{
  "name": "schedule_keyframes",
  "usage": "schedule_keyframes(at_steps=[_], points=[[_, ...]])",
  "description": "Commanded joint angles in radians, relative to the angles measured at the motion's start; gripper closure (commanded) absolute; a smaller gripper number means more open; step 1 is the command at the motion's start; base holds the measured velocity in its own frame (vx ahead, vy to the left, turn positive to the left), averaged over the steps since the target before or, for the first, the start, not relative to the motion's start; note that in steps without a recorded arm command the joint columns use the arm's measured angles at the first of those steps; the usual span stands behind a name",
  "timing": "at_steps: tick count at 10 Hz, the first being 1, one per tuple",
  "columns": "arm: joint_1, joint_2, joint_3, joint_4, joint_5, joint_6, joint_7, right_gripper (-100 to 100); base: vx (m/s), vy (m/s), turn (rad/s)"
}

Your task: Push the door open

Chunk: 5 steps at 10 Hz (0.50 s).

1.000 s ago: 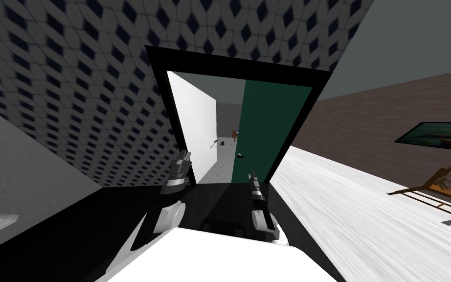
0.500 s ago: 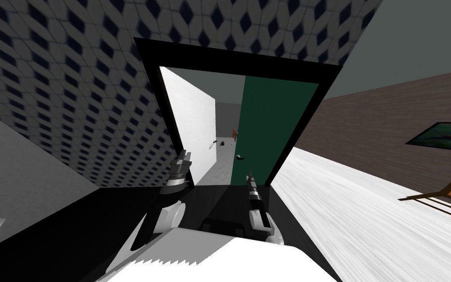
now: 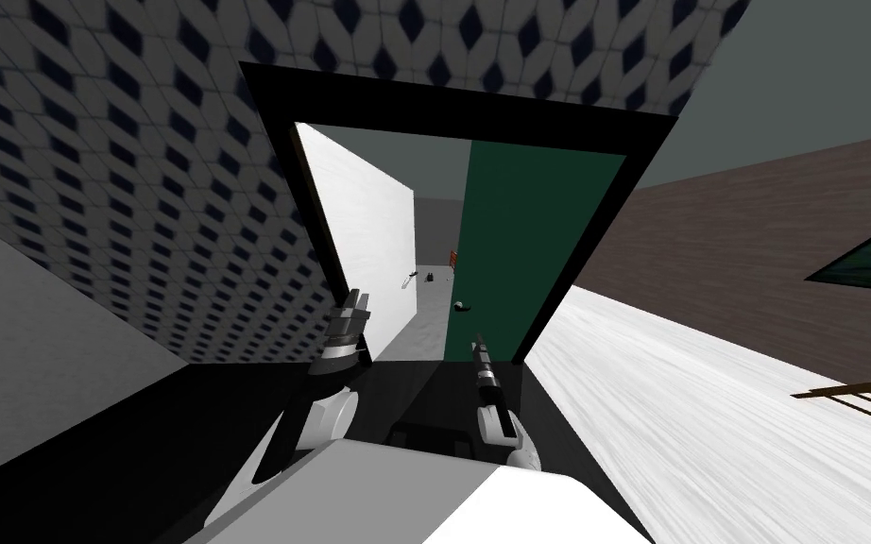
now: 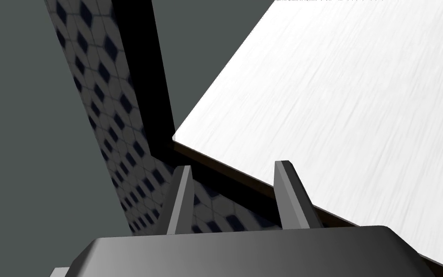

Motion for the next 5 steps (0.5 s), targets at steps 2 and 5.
schedule_keyframes(at_steps=[2, 5], points=[[-0.025, 0.010, 0.002, 0.064, 0.002, -0.013, 0.006, -100, 0.092, -0.071, 0.023], [-0.051, 0.023, 0.005, 0.128, 0.004, -0.025, 0.013, -100, 0.097, -0.047, 0.018]])
